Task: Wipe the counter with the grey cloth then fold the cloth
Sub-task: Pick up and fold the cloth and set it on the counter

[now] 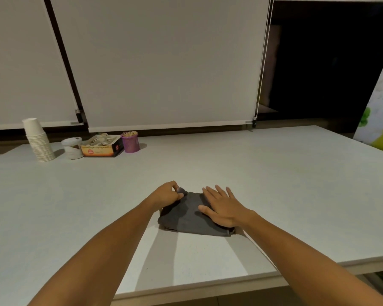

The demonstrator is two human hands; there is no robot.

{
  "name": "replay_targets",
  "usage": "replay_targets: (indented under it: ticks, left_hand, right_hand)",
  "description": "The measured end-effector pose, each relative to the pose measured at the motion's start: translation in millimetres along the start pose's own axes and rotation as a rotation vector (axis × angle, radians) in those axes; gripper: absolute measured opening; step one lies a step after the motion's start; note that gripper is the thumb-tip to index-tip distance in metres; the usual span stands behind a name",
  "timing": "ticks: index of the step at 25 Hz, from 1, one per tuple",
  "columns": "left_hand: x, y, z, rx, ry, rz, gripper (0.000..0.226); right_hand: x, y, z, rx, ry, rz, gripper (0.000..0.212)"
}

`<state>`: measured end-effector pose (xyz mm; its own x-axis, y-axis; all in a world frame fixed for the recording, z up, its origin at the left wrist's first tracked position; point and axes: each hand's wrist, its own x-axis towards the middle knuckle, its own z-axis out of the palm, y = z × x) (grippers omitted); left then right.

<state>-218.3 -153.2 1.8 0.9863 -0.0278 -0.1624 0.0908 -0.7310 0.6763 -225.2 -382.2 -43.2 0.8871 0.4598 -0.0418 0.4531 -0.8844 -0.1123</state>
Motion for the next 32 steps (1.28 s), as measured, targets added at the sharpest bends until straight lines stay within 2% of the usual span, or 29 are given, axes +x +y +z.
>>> replay_targets:
  ticks: [4, 8, 12, 14, 16, 18, 21, 23, 25, 29, 32]
  left_hand:
    - [-4.7, 19.1, -3.8, 0.023, -0.013, 0.081, 0.017]
    - [-9.0, 44.0, -11.5, 0.126, 0.069, 0.225, 0.014]
    - [-14.4, 74.7, -21.6, 0.197, 0.065, 0.359, 0.014]
    - [-15.5, 92.2, -27.4, 0.242, 0.076, 0.437, 0.015]
    - [-14.5, 110.1, -37.2, 0.281, 0.076, 0.486, 0.015]
    - [-10.7, 125.0, -49.1, 0.31, 0.09, 0.533, 0.017]
    - [0.2, 141.0, -66.5, 0.317, 0.144, 0.607, 0.028]
    - [12.0, 150.1, -78.8, 0.296, 0.187, 0.621, 0.033]
    - [25.3, 157.2, -94.5, 0.234, 0.222, 0.606, 0.035]
    - [55.5, 153.8, -126.9, 0.12, 0.24, 0.553, 0.055]
    - [85.3, 137.1, -145.9, 0.063, 0.155, 0.418, 0.084]
  right_hand:
    - [4.8, 18.3, -0.5, 0.083, 0.001, 0.106, 0.088]
    - [8.5, 23.8, 0.8, 0.069, 0.061, 0.051, 0.104]
    - [15.3, 21.8, 3.7, 0.191, 0.139, 0.098, 0.097]
    - [20.6, 19.1, 1.1, 0.353, 0.233, 0.15, 0.102]
    - [23.2, 18.1, -3.1, 0.696, 0.32, 0.239, 0.117]
    - [25.3, 17.8, -8.8, 1.026, 0.318, 0.276, 0.124]
    - [39.4, 14.6, -18.9, 1.367, 0.286, 0.276, 0.112]
    - [56.2, 11.5, -22.3, 1.769, 0.329, 0.309, 0.095]
    - [69.1, 6.9, -25.4, 2.041, 0.329, 0.339, 0.075]
    - [96.9, 10.0, -46.6, 2.241, 0.308, 0.298, 0.05]
    - [124.5, 26.1, -80.7, 2.078, 0.345, 0.299, 0.035]
